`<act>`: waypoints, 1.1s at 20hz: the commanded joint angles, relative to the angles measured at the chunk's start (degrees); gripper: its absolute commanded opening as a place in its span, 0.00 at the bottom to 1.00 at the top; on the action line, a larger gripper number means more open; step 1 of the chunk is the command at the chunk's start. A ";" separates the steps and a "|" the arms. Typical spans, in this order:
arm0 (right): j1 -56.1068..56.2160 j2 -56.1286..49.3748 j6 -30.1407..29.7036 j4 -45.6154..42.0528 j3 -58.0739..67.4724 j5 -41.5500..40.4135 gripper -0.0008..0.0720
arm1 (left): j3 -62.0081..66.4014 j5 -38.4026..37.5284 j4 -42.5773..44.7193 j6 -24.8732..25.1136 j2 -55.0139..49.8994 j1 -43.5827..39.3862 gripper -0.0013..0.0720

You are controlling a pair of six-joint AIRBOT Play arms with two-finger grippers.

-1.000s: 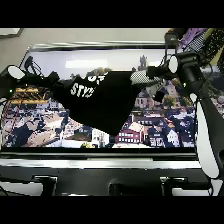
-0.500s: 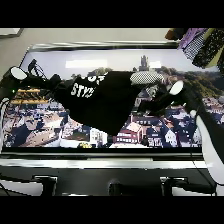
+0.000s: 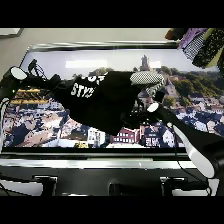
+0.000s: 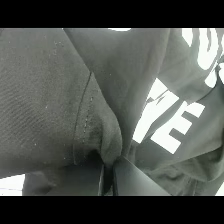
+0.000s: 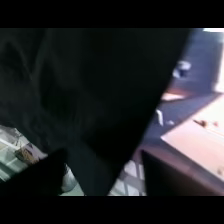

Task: Fold the clothes and pants, and hang the long-sleeved shirts on hangers.

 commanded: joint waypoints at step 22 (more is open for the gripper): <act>-10.34 30.99 8.55 -28.89 0.50 18.64 0.06 | -19.06 -8.92 3.02 8.02 14.10 21.00 0.96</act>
